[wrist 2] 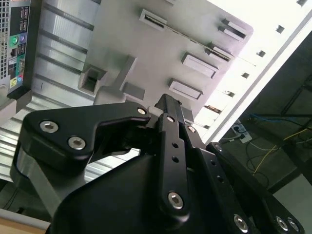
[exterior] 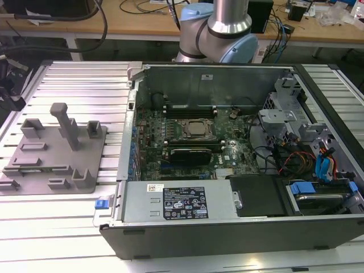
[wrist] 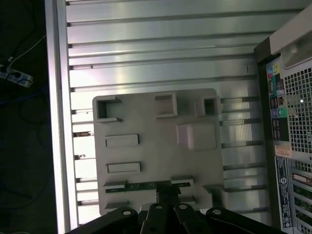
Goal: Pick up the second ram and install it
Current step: 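Reach for the second ram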
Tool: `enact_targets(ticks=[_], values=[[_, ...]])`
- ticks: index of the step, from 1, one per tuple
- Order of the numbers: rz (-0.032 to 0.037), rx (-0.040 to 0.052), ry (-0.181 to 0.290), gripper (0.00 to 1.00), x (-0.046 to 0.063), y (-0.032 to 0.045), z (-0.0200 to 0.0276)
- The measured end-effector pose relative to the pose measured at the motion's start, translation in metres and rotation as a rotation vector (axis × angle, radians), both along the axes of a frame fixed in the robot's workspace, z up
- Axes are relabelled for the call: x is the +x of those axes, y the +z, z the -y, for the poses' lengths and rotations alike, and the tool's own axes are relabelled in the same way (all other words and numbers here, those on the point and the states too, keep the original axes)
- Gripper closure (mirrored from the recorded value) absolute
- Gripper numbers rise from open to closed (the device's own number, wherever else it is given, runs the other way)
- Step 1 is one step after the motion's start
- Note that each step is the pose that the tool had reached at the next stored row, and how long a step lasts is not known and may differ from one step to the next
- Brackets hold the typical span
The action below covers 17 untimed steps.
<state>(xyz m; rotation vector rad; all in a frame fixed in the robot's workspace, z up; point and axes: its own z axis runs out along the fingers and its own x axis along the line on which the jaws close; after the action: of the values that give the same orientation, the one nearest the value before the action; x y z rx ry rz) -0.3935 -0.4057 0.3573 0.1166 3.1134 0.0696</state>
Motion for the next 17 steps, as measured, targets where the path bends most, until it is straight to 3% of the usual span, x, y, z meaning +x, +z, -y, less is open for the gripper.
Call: enact_targets(ticks=[11,17], values=[[0.0000,0.0000,0.000,0.92,-0.025,-0.0083,0.0009],[-0.0001,0.0000,0.000,0.92,-0.030,-0.0253,0.0032]])
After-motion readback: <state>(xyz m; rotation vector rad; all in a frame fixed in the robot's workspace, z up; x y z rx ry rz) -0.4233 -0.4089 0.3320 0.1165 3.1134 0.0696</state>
